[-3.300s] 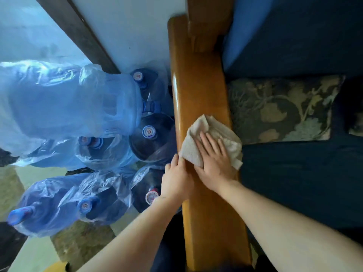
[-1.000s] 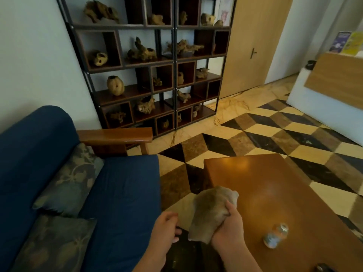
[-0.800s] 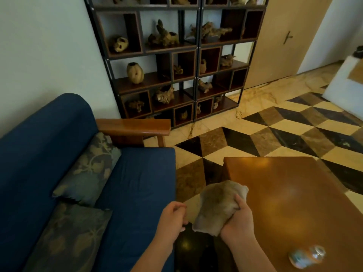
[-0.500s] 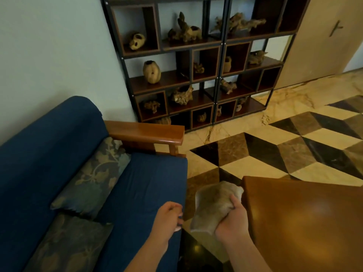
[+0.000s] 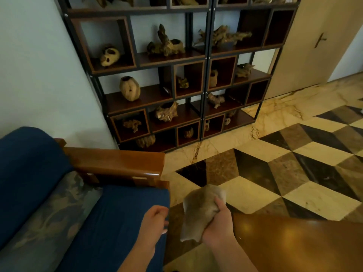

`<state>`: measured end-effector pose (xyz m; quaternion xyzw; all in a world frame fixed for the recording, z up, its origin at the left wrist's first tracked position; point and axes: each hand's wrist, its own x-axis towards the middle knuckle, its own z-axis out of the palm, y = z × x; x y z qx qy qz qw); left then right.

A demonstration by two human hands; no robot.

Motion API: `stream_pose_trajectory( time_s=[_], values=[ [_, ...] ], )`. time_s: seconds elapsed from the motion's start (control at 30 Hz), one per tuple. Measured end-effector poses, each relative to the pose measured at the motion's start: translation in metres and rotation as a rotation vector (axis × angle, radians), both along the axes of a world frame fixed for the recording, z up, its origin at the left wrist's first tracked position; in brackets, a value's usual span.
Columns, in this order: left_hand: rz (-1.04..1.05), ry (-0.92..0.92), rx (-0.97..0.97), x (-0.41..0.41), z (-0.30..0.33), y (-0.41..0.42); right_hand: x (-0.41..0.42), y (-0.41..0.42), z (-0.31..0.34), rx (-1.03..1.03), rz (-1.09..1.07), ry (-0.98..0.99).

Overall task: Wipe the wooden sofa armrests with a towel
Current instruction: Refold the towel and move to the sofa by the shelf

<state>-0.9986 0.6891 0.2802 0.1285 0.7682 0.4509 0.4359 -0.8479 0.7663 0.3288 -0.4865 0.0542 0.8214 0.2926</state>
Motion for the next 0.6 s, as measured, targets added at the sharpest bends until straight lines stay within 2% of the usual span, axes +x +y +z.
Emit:
stream_pose_trajectory(
  time_s=[0.27, 0.5, 0.6],
  values=[
    [-0.059, -0.004, 0.084, -0.045, -0.001, 0.118, -0.044, 0.112, -0.004, 0.045, 0.029, -0.022],
    [0.091, -0.042, 0.130, -0.147, -0.009, 0.217, -0.169, 0.227, 0.003, 0.162, 0.158, -0.112],
    [0.129, -0.029, 0.178, -0.194, -0.007, 0.247, -0.223, 0.271, 0.004, 0.221, 0.219, -0.066]
  ],
)
